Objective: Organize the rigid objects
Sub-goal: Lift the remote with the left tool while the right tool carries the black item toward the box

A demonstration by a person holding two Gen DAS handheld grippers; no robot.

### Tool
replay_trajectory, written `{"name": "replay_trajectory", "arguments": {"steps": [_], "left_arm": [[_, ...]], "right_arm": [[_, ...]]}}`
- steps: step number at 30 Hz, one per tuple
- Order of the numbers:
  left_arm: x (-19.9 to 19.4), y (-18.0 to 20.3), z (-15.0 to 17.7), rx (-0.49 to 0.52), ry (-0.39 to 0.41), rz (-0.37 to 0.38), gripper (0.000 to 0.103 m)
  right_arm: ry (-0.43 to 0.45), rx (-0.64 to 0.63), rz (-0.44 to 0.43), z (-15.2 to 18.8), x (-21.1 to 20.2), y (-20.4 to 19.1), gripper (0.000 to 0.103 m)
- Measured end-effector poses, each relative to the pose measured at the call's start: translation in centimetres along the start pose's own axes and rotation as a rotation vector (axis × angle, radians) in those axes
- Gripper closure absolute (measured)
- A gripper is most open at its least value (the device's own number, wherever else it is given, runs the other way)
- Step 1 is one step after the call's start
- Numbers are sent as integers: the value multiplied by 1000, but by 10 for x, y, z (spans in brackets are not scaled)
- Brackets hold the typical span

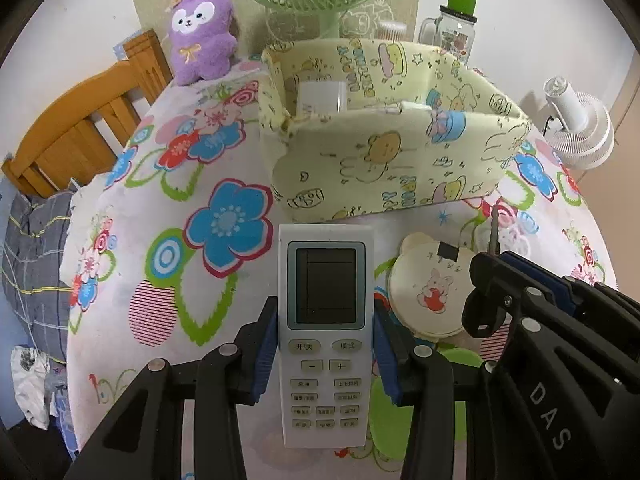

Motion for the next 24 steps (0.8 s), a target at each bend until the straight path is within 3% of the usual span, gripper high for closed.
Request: {"name": "replay_trajectory", "arguments": {"steps": [24], "left_arm": [[-59, 0, -19, -49, 101, -29, 58]], "right_arm": [[98, -39, 8, -25, -62, -6, 85]]}}
Point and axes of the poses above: each gripper's, at about its wrist camera, not at the fingertips, and x roughly the way its jaws point, y to its right, z to its underside, the point moved 4 cm from there along x, roughly the way its jaws point, and after that the axes turned 2 degrees about -z, right-handed, at the moved point
